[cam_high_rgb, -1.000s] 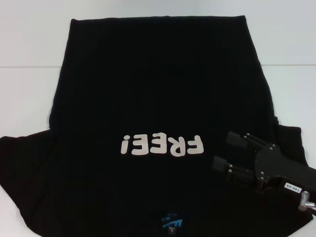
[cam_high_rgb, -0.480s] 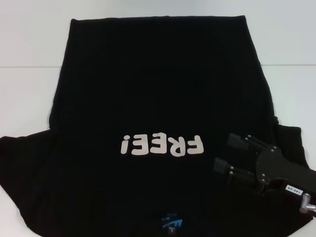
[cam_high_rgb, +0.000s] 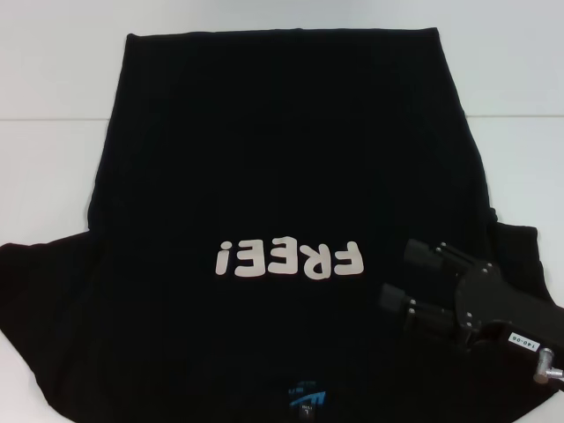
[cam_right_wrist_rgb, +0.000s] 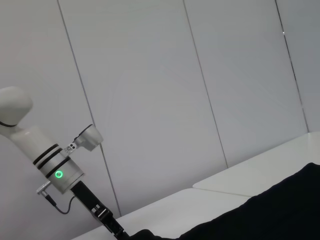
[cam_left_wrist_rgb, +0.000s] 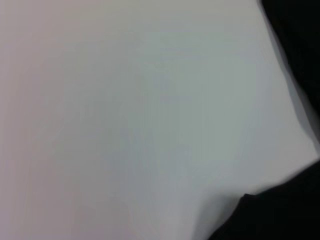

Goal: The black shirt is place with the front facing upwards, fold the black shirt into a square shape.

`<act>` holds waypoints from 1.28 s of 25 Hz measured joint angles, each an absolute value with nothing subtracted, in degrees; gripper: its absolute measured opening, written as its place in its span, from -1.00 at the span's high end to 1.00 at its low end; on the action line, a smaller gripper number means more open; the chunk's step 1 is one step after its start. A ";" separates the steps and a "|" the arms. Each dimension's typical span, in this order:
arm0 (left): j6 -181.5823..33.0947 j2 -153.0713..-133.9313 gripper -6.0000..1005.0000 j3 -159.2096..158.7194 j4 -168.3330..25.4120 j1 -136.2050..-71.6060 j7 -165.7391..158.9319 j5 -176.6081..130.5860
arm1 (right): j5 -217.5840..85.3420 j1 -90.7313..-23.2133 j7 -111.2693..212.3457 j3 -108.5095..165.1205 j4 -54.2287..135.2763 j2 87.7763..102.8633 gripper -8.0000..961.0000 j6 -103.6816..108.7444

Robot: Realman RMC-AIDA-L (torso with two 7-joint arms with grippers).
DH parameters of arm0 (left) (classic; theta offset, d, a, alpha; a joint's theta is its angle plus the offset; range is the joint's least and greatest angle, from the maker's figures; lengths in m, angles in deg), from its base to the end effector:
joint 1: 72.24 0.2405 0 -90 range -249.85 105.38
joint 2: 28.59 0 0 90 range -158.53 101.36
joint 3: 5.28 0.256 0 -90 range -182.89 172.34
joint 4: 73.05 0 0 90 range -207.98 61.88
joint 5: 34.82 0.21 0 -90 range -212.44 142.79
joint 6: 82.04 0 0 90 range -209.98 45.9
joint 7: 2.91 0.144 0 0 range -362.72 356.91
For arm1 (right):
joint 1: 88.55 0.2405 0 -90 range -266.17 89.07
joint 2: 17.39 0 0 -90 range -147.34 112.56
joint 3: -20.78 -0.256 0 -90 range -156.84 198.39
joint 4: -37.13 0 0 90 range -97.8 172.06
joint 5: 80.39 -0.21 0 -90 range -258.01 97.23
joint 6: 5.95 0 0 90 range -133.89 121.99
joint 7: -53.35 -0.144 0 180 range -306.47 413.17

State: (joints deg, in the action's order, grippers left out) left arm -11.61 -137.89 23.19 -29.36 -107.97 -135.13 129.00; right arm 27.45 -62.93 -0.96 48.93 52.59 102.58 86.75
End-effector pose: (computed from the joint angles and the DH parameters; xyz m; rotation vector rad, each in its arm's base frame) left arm -0.3803 0.3640 0.1172 -1.9216 -1.5023 0.2155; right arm 0.2831 0.2758 -0.0381 -2.4858 0.5983 1.0782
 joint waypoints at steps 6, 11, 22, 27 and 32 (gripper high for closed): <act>-10.18 -137.74 -0.03 23.19 -29.65 -108.37 -135.03 129.00 | 27.45 -63.09 -0.85 48.82 52.59 102.57 -0.86 86.78; -9.42 -137.66 -0.03 23.20 -29.65 -108.85 -135.02 128.96 | 27.45 -63.38 -0.66 48.74 52.59 102.58 -0.86 86.78; -10.55 -137.44 -0.03 22.31 -29.18 -108.91 -134.91 128.91 | 27.40 -63.47 -0.28 48.69 52.60 102.58 -0.86 86.78; -9.91 -137.13 -0.11 21.86 -29.03 -108.92 -134.56 128.91 | 27.11 -63.51 -0.26 48.64 52.60 102.58 -0.86 86.78; -9.97 -137.09 -0.32 21.94 -29.25 -108.91 -134.11 128.97 | 27.04 -63.49 -0.26 48.65 52.60 102.58 -0.87 86.82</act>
